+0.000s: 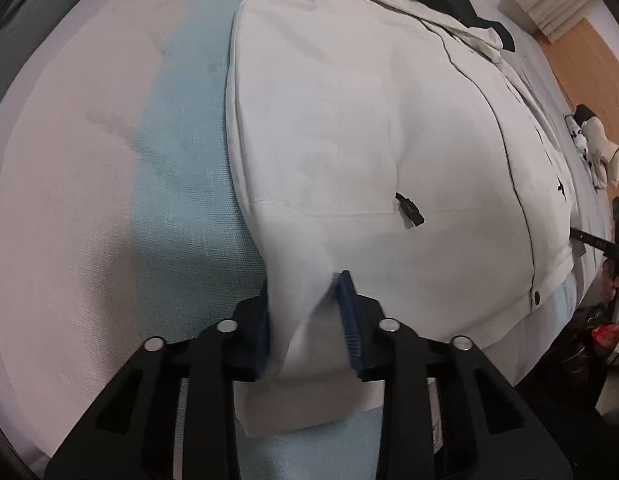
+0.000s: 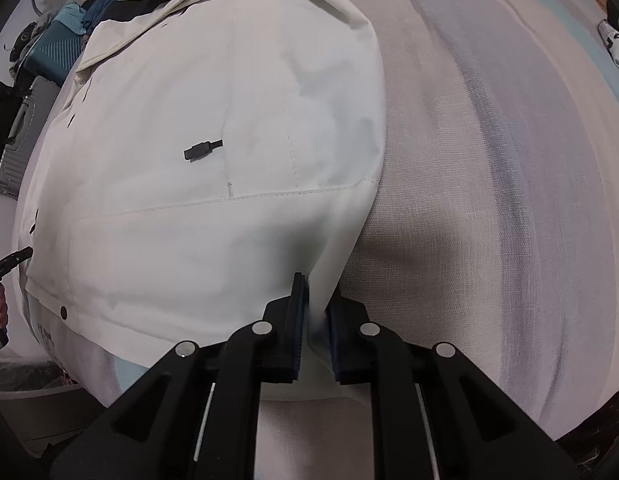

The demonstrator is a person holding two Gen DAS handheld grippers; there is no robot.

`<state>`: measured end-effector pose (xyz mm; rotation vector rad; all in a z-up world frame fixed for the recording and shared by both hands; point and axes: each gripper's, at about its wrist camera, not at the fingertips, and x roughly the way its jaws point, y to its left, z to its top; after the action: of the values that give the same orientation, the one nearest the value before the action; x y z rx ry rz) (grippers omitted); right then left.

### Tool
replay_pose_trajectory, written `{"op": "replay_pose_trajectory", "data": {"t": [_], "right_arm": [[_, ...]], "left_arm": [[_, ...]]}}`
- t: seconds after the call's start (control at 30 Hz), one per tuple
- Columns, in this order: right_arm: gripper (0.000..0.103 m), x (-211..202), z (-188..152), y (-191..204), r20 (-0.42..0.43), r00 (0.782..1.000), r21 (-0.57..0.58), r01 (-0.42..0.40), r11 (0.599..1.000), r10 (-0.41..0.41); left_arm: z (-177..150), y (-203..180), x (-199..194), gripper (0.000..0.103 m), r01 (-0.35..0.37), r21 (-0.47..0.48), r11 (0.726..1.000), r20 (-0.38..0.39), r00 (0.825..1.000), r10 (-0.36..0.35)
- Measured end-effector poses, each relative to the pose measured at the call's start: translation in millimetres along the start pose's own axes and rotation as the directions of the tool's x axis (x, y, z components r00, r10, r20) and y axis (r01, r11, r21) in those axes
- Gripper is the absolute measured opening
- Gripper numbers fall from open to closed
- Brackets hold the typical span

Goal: Fold large clothes
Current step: 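Close the left gripper on the white hem while the right gripper grasps it too, then hold the white hem with both grippers and lift it slightly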

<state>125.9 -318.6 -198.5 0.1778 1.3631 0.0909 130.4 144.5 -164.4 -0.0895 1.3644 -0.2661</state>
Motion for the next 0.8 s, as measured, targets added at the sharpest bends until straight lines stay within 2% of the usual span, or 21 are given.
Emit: {"op": "replay_pose_trajectory", "data": {"t": [0.1,0.23,0.47,0.53,0.63,0.73,0.8], "right_arm": [[0.013,1,0,-6,-0.004,1.0,0.003,-0.014,1.0,0.014],[0.014,4,0,-7,-0.007,1.0,0.003,-0.015,1.0,0.015],[0.016,8,1,-4,-0.011,1.0,0.004,0.008,1.0,-0.008],[0.016,10,1,-1,-0.019,1.0,0.021,0.025,0.999,-0.024],[0.016,14,4,4,-0.031,0.999,0.066,0.023,0.998,-0.021],[0.016,15,6,5,-0.046,0.999,0.06,0.03,0.998,-0.027],[0.016,16,8,7,-0.057,0.998,0.051,0.03,0.998,-0.027]], "left_arm": [[0,1,5,0.028,-0.011,0.003,1.0,-0.005,1.0,0.011],[2,-8,12,0.033,-0.07,0.025,0.997,-0.004,0.998,0.07],[0,-15,15,0.033,-0.127,0.016,0.992,0.014,0.992,0.127],[0,-17,15,0.031,-0.14,0.021,0.99,0.017,0.99,0.14],[2,-25,17,0.022,-0.149,0.022,0.989,0.027,0.989,0.148],[3,-27,17,0.013,-0.145,0.014,0.989,0.027,0.989,0.145],[5,-28,17,0.01,-0.137,0.006,0.991,0.026,0.99,0.137]]}}
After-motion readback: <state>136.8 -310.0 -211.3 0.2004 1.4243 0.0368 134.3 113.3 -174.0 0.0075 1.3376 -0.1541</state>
